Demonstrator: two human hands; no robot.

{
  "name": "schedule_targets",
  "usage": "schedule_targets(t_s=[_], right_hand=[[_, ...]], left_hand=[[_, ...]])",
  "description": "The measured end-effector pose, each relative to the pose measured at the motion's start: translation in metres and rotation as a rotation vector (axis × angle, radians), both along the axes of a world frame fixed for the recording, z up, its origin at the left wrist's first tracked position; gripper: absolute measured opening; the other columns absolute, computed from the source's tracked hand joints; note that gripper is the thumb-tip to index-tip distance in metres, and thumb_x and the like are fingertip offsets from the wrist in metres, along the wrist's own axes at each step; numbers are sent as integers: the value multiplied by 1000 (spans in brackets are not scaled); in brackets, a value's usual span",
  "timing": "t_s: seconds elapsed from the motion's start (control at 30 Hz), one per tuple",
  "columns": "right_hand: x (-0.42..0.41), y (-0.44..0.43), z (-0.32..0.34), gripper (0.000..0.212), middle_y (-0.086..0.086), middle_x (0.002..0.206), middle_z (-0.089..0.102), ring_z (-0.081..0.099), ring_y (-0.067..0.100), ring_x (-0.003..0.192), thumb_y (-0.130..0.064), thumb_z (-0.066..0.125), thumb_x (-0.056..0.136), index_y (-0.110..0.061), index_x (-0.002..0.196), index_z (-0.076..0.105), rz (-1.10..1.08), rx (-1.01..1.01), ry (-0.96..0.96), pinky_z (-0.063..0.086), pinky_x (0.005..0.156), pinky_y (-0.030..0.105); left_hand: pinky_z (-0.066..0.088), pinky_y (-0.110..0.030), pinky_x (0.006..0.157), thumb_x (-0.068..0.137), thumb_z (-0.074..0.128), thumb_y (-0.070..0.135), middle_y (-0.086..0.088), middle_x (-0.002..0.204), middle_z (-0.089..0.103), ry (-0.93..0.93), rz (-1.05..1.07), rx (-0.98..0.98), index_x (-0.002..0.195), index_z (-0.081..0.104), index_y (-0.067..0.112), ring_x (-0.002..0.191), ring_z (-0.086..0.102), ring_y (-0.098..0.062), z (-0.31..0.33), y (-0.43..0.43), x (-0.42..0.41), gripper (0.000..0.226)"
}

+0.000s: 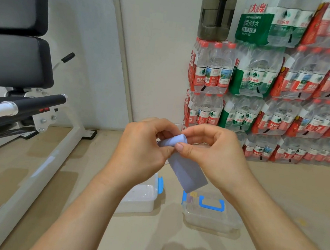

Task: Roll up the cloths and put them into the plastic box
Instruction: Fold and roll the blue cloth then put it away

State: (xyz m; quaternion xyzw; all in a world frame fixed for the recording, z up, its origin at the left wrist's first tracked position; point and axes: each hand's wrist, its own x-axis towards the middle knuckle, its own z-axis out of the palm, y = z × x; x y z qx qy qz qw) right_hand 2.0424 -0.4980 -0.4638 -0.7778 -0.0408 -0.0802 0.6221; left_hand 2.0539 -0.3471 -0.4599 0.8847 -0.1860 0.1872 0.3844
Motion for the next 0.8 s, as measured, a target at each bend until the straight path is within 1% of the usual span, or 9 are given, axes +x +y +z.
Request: schedule_targets(t_s=[0.1,0.2,0.27,0.33,0.4,0.5,0.57,0.67,0.8], right_hand=[[1,-1,0,22,-6,73,71,67,1,68,-5,81,70,-16,84,68,-19,10,-36,53,67,13],[2,-3,0,27,-8,68,67,64,-1,64,2,80,68,-14,82,63,-22,22,-69,53,67,15],[1,-3,1,27,-6,72,68,65,-1,63,3,79,70,-11,85,62,-4,28,-65,52,63,12],[-1,-2,3,29,-3,81,70,68,2,66,1,78,72,-13,92,62,24,21,-37,50,59,10],[-2,-1,3,31,-3,89,70,71,5,73,-3,78,73,-18,95,63,48,-10,-18,53,62,15],[-2,-1,2,31,-3,88,68,70,10,74,-6,79,72,-23,94,64,44,-73,-29,56,71,24],[-1,-1,2,29,-3,81,67,66,11,71,-5,79,73,-21,92,66,34,-92,-40,56,74,26],[0,0,1,25,-2,78,67,64,10,71,0,77,73,-19,88,69,30,-64,-40,55,75,24],[-1,3,2,24,-4,76,69,64,4,70,-2,77,73,-23,82,70,40,-34,-54,55,73,18]], left_hand=[[47,-12,76,74,76,17,12,86,71,53,-28,5,91,72,28,84,61,0,0,1,1,20],[50,-15,79,77,75,20,18,87,73,121,-66,10,96,74,29,85,63,5,3,3,-2,21],[51,-20,78,77,74,20,17,85,74,121,-55,15,96,75,29,83,65,4,3,4,-3,21],[52,-26,75,75,75,19,14,80,74,121,-33,-9,91,75,29,79,67,-1,3,4,-3,18],[53,-29,73,73,77,18,14,76,73,119,-13,-36,82,75,30,75,67,-2,2,5,-1,15],[55,-24,71,70,81,14,20,74,71,136,-9,-79,71,70,34,71,67,2,2,6,1,22],[55,-23,71,67,83,12,17,73,72,153,-2,-120,70,69,35,71,67,0,3,7,3,26],[55,-22,67,63,86,13,9,71,72,162,23,-161,71,71,27,68,67,-6,2,7,4,22],[53,-17,60,61,87,15,8,68,71,158,56,-169,71,69,23,64,65,-5,1,5,5,22]])
